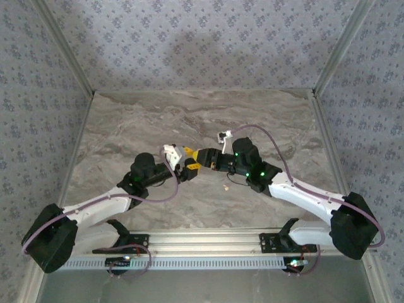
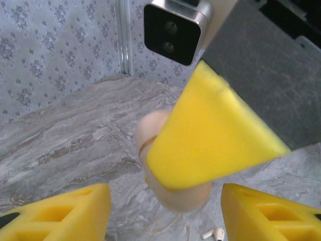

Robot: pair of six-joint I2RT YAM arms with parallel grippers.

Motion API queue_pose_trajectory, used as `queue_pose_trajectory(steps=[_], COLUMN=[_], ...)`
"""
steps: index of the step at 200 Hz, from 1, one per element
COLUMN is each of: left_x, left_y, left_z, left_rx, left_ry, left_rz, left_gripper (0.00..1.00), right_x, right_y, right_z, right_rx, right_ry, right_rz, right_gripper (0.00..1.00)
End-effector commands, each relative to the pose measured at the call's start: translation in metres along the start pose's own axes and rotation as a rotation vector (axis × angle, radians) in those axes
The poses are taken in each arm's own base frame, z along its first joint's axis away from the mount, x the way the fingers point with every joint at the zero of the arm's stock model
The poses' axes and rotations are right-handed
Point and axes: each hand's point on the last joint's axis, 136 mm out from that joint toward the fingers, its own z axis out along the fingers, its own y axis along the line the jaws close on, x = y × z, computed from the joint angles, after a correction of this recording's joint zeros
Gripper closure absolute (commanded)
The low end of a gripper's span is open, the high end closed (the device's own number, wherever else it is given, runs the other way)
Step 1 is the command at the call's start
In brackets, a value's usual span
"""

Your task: Insert wireless bluetooth earbuds into charging case

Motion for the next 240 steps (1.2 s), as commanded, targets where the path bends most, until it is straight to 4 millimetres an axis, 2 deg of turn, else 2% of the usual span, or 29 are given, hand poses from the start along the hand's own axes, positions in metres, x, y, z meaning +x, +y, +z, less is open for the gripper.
queue_pose_trajectory(steps=[1, 41, 70, 94, 108, 124, 137, 169, 207, 240], left_x=[-0.027, -0.028, -0.029, -0.028, -0.026, -0.025, -0.024, -0.03, -0.036, -0.048], left_y=[-0.001, -0.002, -0.002, -0.001, -0.001, -0.002, -0.001, -0.005, -0.016, -0.038], left_z=[0.004, 0.005, 0.004, 0.002, 0.002, 0.0, -0.002, -0.009, -0.013, -0.016], left_rx=[0.003, 0.003, -0.003, -0.007, -0.007, 0.001, 0.015, 0.067, 0.186, 0.352], left_ry=[-0.078, -0.076, -0.073, -0.054, -0.042, -0.036, -0.03, -0.041, -0.042, -0.048], left_rz=[0.025, 0.02, 0.026, 0.037, 0.043, 0.039, 0.022, -0.001, -0.021, -0.018], left_gripper=[0.4, 0.44, 0.64, 0.73, 0.76, 0.78, 0.78, 0.78, 0.78, 0.78], right_x=[-0.005, 0.001, 0.003, 0.001, -0.001, -0.005, -0.009, -0.017, -0.023, -0.001], right_y=[0.021, 0.025, 0.027, 0.025, 0.023, 0.021, 0.022, 0.026, 0.028, 0.043], right_z=[0.003, 0.008, 0.009, 0.006, 0.004, -0.002, -0.009, -0.034, -0.063, -0.084], right_rx=[-0.056, -0.073, -0.079, -0.069, -0.058, -0.043, -0.042, -0.051, -0.068, -0.166], right_ry=[-0.011, -0.003, 0.003, -0.006, -0.012, -0.026, -0.043, -0.079, -0.076, 0.094], right_rz=[-0.004, 0.002, -0.002, -0.019, -0.031, -0.058, -0.097, -0.245, -0.47, -0.814], right_gripper=[0.5, 0.5, 0.5, 0.49, 0.45, 0.34, 0.31, 0.25, 0.27, 0.32])
